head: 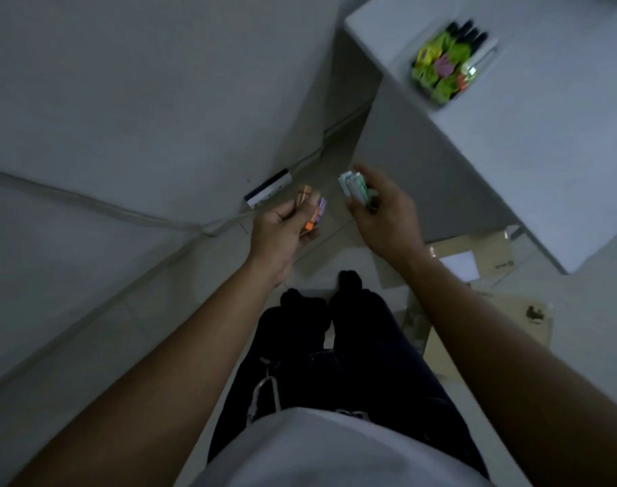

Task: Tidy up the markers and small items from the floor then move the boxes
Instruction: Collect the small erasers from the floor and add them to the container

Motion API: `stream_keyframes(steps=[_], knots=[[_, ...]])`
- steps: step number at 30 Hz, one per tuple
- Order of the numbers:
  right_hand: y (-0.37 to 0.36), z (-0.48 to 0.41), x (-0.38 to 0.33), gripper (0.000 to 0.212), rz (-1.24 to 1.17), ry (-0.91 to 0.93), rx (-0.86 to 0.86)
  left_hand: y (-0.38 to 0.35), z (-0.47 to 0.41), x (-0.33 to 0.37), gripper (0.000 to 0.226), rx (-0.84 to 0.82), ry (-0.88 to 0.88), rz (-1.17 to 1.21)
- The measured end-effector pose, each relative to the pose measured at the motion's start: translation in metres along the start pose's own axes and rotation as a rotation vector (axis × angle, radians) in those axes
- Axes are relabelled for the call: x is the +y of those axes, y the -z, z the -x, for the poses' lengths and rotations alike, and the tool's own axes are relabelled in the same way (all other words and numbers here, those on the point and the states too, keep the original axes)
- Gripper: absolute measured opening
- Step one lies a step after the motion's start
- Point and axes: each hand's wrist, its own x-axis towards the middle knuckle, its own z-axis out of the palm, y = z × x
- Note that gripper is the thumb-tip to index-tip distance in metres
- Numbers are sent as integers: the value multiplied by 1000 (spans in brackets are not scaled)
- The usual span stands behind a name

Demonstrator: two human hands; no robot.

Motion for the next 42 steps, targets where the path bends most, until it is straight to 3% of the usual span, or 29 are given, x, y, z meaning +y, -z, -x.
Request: stream_keyframes(steps=[10, 21, 27, 32, 42], knots=[[48, -2, -15, 40, 1, 3, 112, -36, 5, 47, 10, -98, -45, 13], [141, -142, 18, 55, -27, -66, 186, -152, -80, 106, 16, -176, -142, -46], [188, -223, 61, 49, 69, -150, 68, -197, -127, 119, 22, -122, -118, -25], [199, -271, 80, 56, 134, -183, -57, -219, -154, 127, 25, -60, -73, -11], [190, -302, 86, 43, 356, -34, -200, -230, -190, 133, 30, -60, -39, -81]])
